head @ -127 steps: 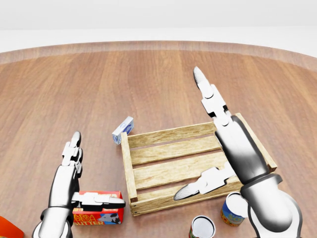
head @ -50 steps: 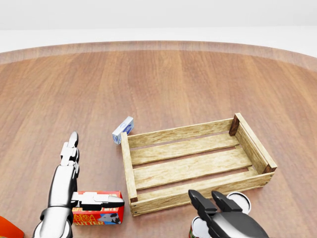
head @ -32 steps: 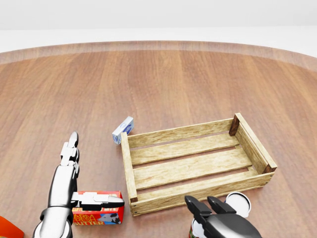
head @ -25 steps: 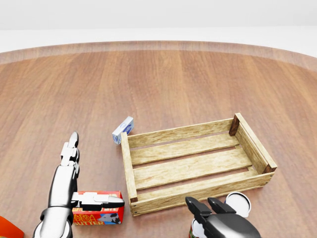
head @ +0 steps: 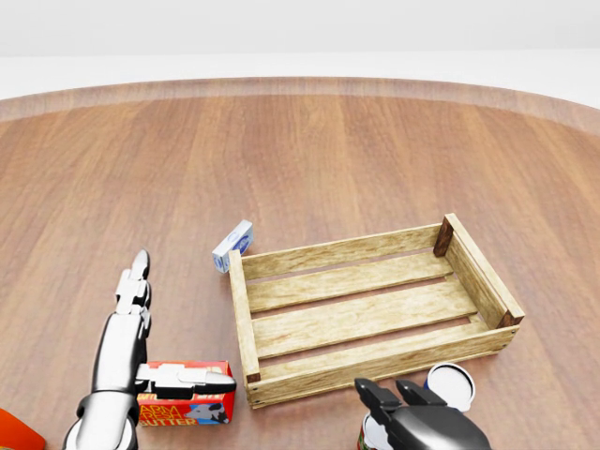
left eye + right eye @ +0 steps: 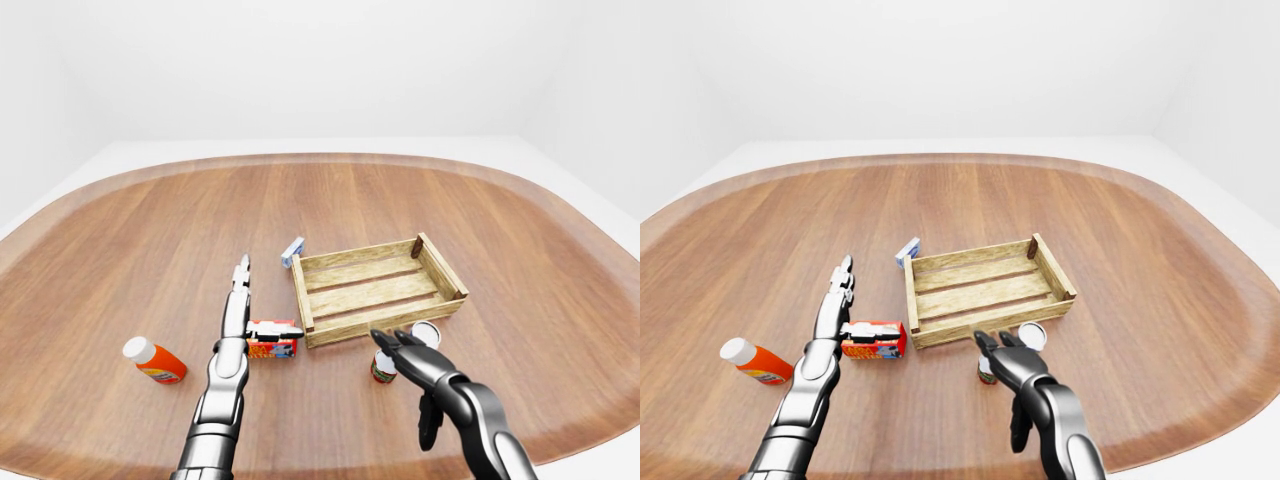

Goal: Pick up the tomato sauce, and put it in the wooden tray.

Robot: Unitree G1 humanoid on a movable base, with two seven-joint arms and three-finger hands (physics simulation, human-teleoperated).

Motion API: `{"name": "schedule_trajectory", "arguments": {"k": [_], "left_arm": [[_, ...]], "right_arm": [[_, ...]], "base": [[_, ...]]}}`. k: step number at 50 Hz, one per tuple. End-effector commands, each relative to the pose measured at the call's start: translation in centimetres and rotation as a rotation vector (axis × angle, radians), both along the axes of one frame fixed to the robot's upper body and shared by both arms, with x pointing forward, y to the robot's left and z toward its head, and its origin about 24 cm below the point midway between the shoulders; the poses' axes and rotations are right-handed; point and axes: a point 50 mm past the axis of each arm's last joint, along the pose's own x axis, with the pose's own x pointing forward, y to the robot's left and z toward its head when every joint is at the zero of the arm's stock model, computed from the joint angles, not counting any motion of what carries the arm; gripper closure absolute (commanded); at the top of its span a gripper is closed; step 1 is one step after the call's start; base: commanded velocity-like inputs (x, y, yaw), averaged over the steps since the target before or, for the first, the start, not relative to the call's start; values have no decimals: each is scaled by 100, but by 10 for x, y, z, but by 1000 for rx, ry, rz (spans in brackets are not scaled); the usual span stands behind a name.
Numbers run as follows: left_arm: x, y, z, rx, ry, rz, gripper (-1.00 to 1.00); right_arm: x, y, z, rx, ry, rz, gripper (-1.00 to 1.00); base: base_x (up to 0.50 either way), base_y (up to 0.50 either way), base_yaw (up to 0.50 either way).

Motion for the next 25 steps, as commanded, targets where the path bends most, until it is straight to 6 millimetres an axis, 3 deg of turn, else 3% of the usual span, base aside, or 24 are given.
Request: {"name": "schedule_trajectory", "arguments": {"k": [1,25], "left_arm": [[0,0,0,0,-1,-1,-100],[0,0,0,-1,-1,-2,-100]], "right_arm": [[2,0,-1,-5,7,2,-100],[4,2,-8,-3,24,8,-100]], "base": [[0,0,0],[0,0,0]]}}
